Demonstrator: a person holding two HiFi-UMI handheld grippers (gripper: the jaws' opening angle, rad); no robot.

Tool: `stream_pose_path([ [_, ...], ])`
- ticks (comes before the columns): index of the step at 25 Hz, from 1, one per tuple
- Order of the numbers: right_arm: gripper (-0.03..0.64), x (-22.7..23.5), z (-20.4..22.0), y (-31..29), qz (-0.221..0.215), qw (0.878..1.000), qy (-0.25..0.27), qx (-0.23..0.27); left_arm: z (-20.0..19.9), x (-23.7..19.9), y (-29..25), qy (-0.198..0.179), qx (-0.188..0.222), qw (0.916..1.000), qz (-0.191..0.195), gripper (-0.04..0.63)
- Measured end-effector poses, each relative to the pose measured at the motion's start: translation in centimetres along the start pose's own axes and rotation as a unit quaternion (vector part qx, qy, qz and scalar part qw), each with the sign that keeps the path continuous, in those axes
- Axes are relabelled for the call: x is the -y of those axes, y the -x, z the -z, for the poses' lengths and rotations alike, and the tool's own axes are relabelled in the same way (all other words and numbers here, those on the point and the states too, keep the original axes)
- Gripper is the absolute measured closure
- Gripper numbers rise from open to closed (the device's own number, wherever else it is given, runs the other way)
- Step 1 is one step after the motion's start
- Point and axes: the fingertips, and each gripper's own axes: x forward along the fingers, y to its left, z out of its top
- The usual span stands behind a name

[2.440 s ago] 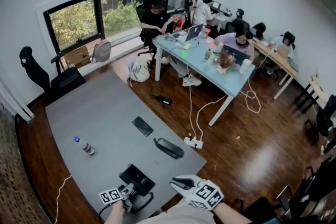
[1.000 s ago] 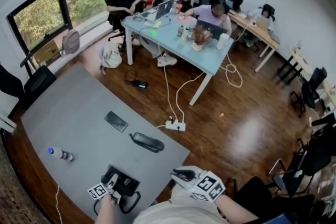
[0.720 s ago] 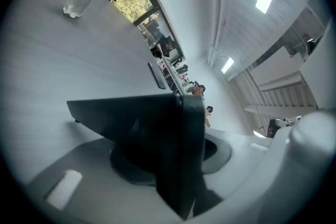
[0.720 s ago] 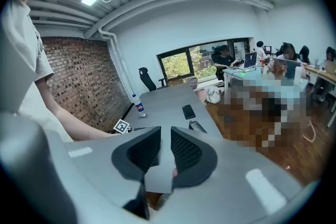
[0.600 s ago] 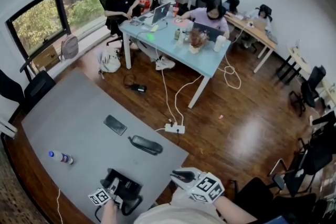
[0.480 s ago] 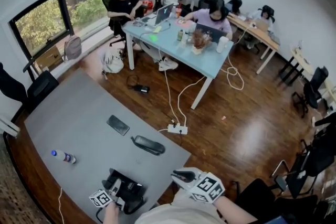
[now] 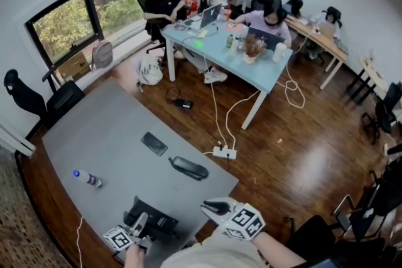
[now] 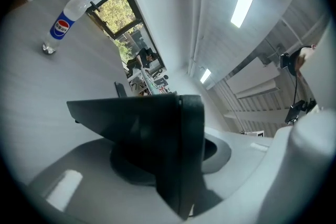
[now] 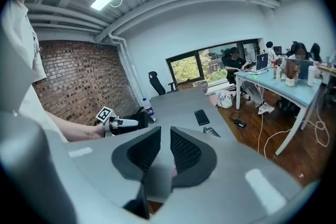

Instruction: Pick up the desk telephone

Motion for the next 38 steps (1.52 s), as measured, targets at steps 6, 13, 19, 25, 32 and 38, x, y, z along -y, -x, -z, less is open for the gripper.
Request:
stream_pose_path([
  [6,0.565,-1.8,-0.8,-1.0,-0.011,1.000,0.004,0.014,-1.9,5.7,1.9,-0.022,-0.014,0.9994,0.023,0.426],
  [13,0.565,-2.7,-0.6,-2.0,-0.011,1.000,0.012,0.018,-4.0,11.0,3.8,-0.057,-0.007,0.9965,0.061,0.427],
  [19,0.565,-4.0,-1.5,-2.3,0.000,0.999,0.008,0.034,-4.5,11.6,6.0,-0.072,-0.023,0.9961,0.047,0.426],
  [25,0.565,-5.1,-2.0,-2.5,0.001,0.999,0.011,0.045,-4.7,11.4,7.7,-0.077,-0.037,0.9956,0.040,0.428],
  [32,0.565,-4.2,-2.9,-2.2,0.017,0.999,0.008,0.047,-6.2,14.1,8.4,-0.052,-0.020,0.9960,0.069,0.426],
  [38,0.565,-3.1,-3.6,-1.3,0.033,0.998,0.011,0.049,-7.2,18.8,7.9,-0.068,-0.022,0.9925,0.099,0.426],
])
